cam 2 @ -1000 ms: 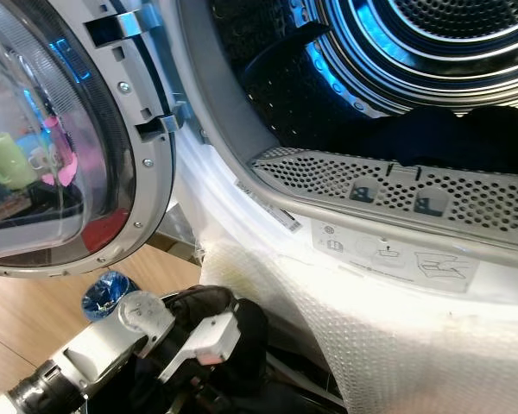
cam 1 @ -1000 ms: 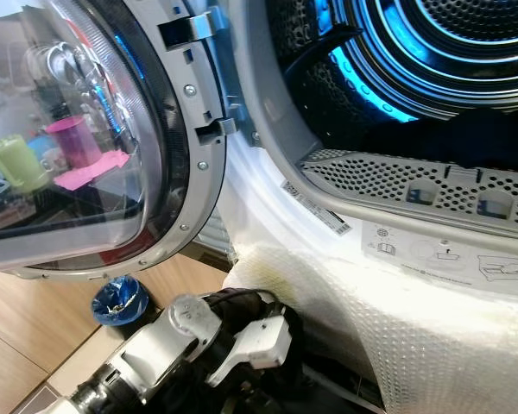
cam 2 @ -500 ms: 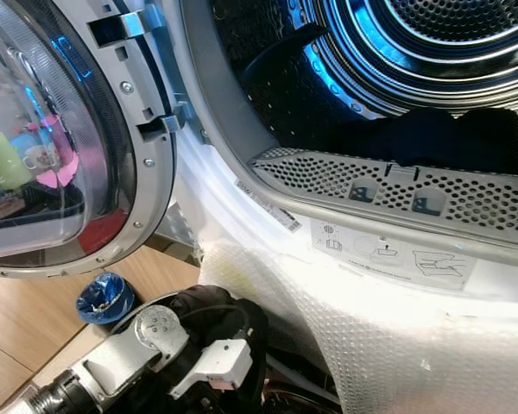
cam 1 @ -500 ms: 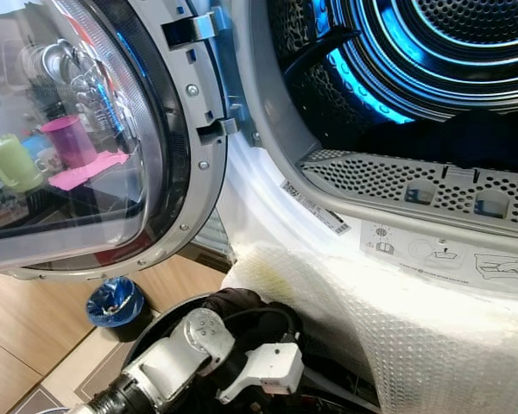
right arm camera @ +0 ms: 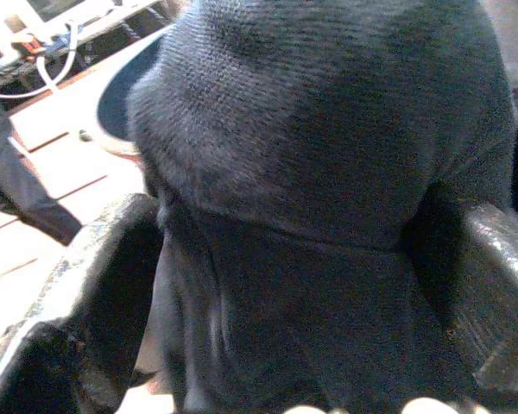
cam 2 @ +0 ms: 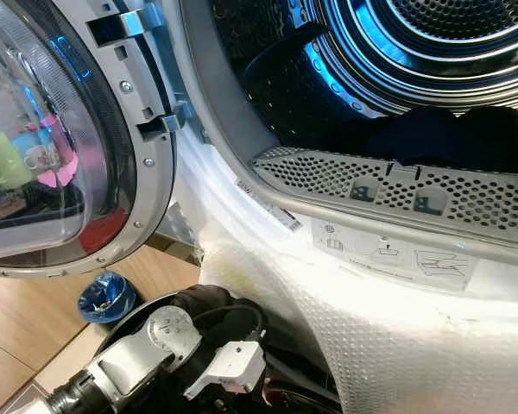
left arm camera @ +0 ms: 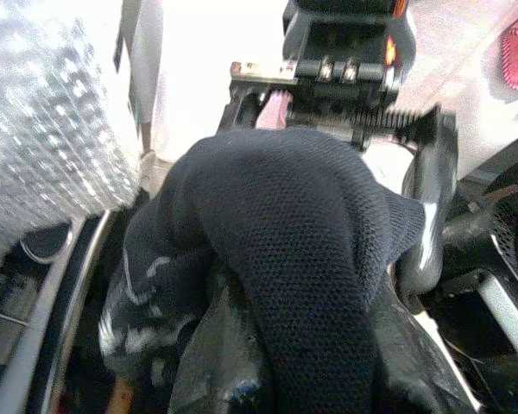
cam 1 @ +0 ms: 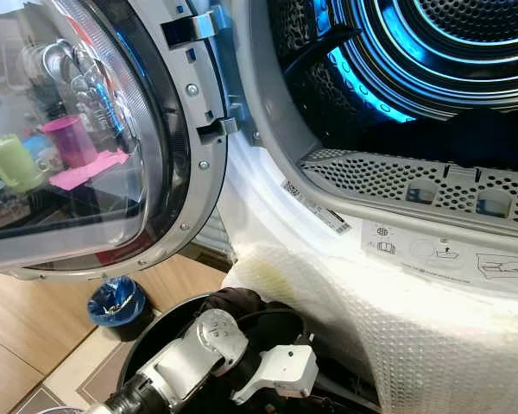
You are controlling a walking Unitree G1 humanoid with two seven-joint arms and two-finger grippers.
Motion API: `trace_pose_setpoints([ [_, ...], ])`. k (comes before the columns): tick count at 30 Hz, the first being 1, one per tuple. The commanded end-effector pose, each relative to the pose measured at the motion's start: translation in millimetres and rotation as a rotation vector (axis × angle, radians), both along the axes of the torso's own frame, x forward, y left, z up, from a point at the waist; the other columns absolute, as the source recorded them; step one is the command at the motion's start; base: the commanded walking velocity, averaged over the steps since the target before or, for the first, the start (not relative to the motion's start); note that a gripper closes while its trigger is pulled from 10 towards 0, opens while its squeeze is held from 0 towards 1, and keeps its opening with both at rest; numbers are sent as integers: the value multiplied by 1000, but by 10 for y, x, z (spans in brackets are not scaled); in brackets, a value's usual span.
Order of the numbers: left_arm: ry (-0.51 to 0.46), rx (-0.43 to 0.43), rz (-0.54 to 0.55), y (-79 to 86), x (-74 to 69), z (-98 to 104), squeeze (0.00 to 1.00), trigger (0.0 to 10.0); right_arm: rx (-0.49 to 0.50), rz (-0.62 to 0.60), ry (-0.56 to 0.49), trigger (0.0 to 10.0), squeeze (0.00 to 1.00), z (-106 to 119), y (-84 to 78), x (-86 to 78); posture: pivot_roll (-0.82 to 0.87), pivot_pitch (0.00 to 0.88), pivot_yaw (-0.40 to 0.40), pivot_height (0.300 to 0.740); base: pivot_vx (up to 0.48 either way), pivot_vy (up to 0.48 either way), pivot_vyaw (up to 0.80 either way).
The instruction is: Clothes washing
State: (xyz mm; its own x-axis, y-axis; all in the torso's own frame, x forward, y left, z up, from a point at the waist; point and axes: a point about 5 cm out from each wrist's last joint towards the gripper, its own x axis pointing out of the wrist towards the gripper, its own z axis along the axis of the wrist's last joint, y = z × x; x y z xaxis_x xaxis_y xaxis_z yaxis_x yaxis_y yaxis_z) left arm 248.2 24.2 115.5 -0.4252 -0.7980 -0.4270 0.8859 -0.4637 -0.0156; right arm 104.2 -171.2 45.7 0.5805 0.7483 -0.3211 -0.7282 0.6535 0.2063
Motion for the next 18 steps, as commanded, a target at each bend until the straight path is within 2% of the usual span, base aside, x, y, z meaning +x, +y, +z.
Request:
trace_pose_setpoints([
  [1, -32, -19, -15, -39, 10, 46, 0, 0, 7, 21, 24, 10000, 1000, -58, 84, -3, 6, 22, 203, 740, 0, 0, 0],
  [2, -34, -31, -17, -66, 8, 58, 0, 0, 9, 28, 29, 10000, 710, -69, 95, 4, 9, 20, 202, 740, 0, 0, 0],
  [3, -34, -31, -17, -66, 8, 58, 0, 0, 9, 28, 29, 10000, 710, -69, 95, 4, 9, 20, 202, 740, 0, 0, 0],
  [4, -37, -50, -19, -110, 5, 77, 0, 0, 18, 36, 35, 10000, 0, -75, 115, 11, 9, 20, 202, 740, 0, 0, 0],
  [13, -44, -137, -15, -343, -14, 166, 0, 0, 64, 7, 63, 10000, 0, -122, 149, 87, 8, 20, 199, 740, 0, 0, 0],
  [18, -41, -177, -12, -403, -40, 194, 0, 0, 101, 29, 95, 10000, 0, -156, 218, 50, 9, 21, 199, 740, 0, 0, 0],
])
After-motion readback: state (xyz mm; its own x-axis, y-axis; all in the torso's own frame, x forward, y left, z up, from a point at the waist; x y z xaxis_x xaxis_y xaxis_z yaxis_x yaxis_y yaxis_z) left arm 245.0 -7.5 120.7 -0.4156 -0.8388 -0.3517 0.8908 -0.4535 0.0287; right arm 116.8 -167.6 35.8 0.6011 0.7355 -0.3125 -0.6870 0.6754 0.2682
